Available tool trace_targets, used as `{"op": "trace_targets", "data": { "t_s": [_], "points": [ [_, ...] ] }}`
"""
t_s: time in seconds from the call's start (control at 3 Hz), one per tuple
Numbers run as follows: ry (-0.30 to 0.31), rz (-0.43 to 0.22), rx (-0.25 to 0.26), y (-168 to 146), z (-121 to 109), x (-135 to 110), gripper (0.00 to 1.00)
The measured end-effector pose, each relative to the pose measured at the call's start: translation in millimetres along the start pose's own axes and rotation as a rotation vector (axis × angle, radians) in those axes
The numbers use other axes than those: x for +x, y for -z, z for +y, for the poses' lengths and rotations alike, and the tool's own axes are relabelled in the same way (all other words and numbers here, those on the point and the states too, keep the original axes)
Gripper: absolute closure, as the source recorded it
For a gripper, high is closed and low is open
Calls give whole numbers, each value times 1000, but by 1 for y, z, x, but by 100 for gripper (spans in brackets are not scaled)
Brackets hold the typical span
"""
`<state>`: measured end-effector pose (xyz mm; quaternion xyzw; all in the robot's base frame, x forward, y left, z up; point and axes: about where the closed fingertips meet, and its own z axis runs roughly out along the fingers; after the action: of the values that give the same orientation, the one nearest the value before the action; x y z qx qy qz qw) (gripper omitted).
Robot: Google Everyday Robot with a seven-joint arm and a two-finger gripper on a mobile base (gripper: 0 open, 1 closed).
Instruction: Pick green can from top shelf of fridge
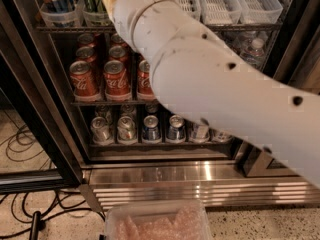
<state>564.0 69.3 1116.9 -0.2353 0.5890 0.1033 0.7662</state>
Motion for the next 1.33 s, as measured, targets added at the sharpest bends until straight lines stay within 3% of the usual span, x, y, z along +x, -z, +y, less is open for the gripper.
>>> {"op": "trace_targets", "data": {
  "t_s": [0.33, 0.67, 1.33],
  "points": [
    [13, -9, -23, 24, 12, -4, 100],
    [13, 34, -30, 58, 14, 10, 100],
    [-14, 178, -76, 130, 13, 59, 100]
  ]
}}
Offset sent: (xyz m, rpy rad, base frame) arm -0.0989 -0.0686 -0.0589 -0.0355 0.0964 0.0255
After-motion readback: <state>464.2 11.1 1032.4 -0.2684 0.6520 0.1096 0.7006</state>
